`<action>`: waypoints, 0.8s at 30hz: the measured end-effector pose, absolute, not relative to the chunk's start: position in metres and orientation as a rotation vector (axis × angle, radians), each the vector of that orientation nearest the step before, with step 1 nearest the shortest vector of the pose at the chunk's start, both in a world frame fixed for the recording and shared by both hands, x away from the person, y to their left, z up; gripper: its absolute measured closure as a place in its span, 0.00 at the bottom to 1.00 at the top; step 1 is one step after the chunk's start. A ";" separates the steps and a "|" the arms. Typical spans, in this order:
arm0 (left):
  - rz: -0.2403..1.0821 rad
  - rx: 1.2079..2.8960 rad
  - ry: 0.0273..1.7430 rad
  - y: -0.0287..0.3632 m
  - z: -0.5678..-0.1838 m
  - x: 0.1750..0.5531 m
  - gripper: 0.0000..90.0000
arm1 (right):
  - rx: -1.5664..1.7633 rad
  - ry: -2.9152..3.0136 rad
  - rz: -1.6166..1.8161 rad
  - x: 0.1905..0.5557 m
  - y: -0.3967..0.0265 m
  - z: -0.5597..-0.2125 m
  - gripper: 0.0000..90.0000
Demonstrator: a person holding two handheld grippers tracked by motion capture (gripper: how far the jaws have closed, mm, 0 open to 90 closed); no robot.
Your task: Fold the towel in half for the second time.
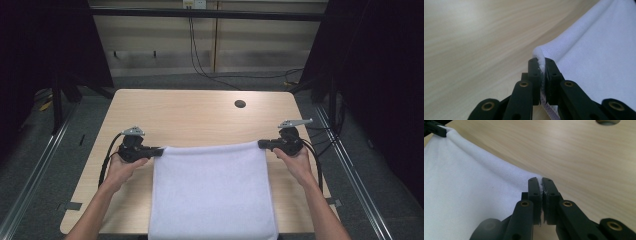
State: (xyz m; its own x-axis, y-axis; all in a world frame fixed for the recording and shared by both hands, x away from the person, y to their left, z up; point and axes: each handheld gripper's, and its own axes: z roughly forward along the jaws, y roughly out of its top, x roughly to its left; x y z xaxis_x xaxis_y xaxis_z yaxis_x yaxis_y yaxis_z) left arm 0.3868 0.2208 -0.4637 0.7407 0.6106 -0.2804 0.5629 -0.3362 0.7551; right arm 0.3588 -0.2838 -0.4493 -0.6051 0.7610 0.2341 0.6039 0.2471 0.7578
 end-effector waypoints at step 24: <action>0.218 1.878 0.909 0.216 -0.399 0.428 0.95 | 1.296 2.135 1.359 0.396 -0.291 -0.386 0.97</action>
